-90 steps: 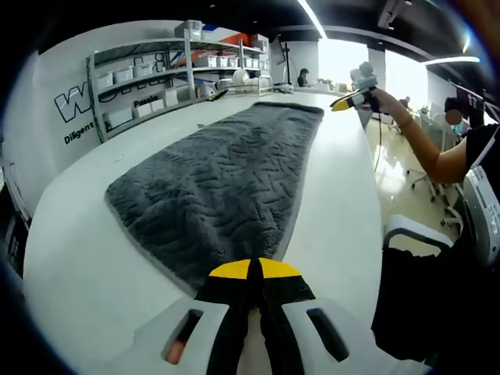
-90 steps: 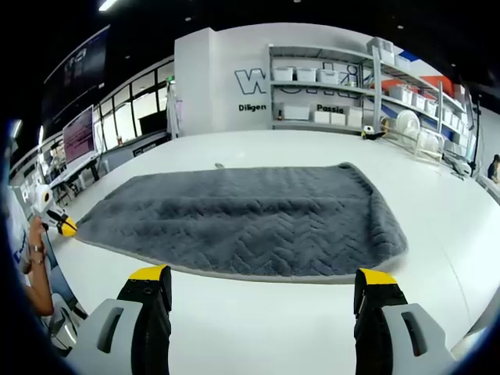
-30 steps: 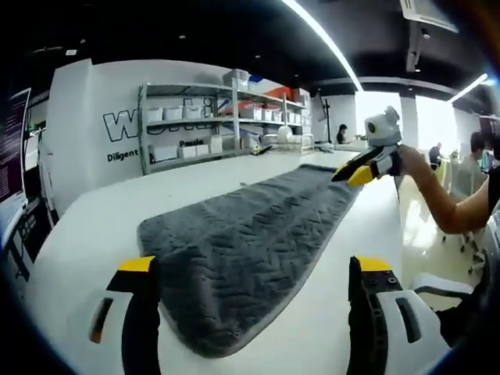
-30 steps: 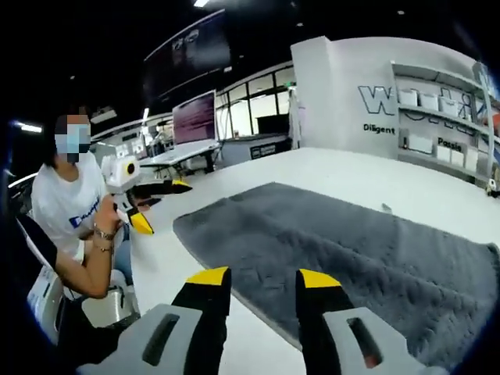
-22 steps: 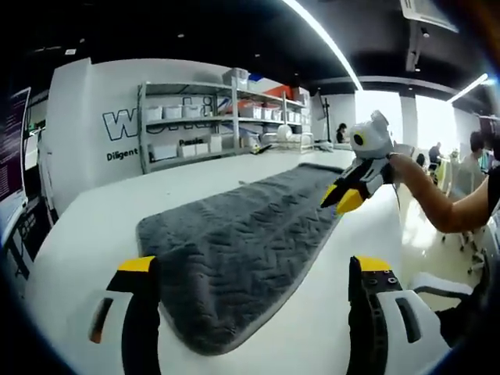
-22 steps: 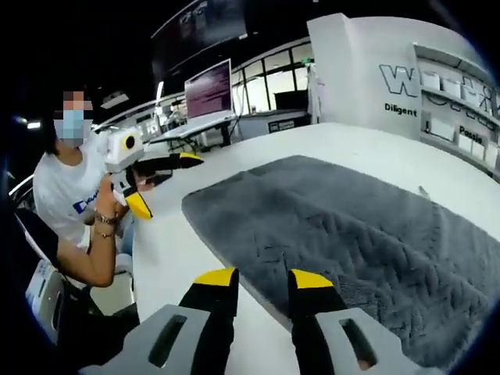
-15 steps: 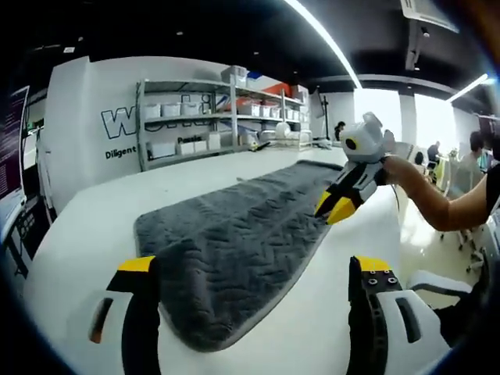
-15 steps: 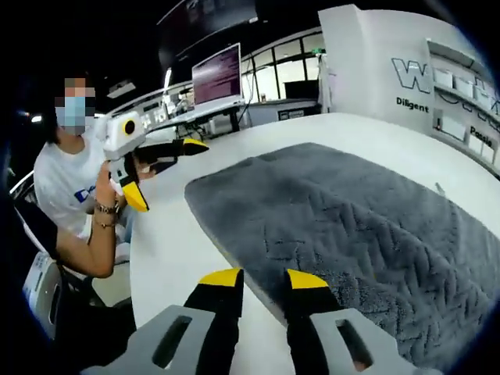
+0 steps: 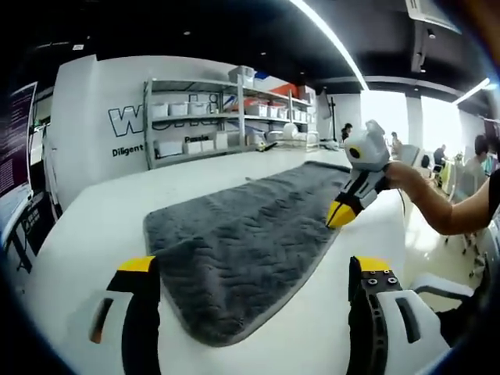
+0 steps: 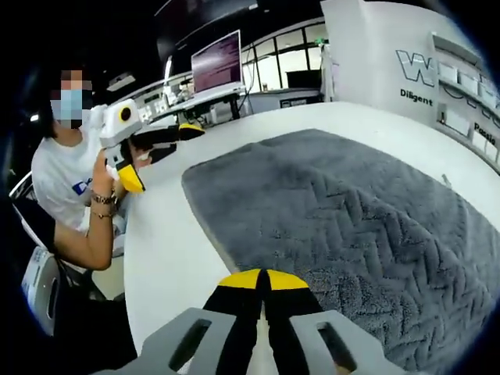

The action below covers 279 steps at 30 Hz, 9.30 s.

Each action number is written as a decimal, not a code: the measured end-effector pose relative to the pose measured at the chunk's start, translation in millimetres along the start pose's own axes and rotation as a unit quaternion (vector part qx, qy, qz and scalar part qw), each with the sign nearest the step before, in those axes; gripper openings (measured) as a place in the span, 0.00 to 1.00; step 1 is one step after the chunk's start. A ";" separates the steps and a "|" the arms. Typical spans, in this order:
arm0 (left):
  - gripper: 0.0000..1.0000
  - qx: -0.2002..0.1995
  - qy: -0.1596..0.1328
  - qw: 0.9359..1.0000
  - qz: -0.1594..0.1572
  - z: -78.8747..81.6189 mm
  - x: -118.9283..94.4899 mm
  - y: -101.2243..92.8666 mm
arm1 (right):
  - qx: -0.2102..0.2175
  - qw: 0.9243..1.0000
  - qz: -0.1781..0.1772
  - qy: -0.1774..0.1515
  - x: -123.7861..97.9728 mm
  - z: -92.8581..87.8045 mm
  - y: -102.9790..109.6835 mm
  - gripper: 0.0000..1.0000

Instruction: Open the folded towel by lifting each exposed corner and separating the folded layers until the towel lies flat within the target outline without major curled edges

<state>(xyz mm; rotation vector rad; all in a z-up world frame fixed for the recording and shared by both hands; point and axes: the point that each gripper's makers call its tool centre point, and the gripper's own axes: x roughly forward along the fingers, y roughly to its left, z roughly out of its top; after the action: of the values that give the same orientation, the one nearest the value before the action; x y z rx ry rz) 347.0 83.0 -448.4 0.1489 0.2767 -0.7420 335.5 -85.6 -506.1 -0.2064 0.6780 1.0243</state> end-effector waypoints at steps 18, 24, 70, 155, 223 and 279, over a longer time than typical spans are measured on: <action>0.98 -0.009 0.003 1.000 0.004 -3.2 1.7 1.5 | 0.013 1.000 0.015 -0.012 -5.6 -5.1 12.3 0.00; 0.98 -0.012 0.000 1.000 0.007 -2.3 2.2 2.6 | 0.018 0.996 -0.018 -0.082 -26.5 11.3 3.3 0.03; 0.99 -0.040 -0.002 0.999 0.016 -8.7 -1.9 6.9 | 0.183 0.904 -0.363 -0.132 -288.6 -119.8 -178.2 0.81; 0.74 -0.037 0.032 0.999 0.016 -19.7 -17.7 5.7 | 0.192 0.872 -0.445 -0.064 -343.6 -182.4 -187.9 0.97; 0.03 0.014 0.189 0.981 0.033 -79.2 -75.8 34.2 | 0.116 0.930 -0.350 -0.011 -281.0 -143.2 -112.1 0.99; 0.91 -0.071 0.000 0.993 0.096 19.8 -41.1 110.1 | 0.103 0.940 -0.325 -0.008 -260.6 -126.6 -114.2 0.99</action>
<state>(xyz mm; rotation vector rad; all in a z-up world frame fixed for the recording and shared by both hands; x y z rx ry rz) 397.3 185.1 -413.1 0.0402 0.3086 -0.5287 289.8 -390.5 -463.0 -0.2190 0.6342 0.3175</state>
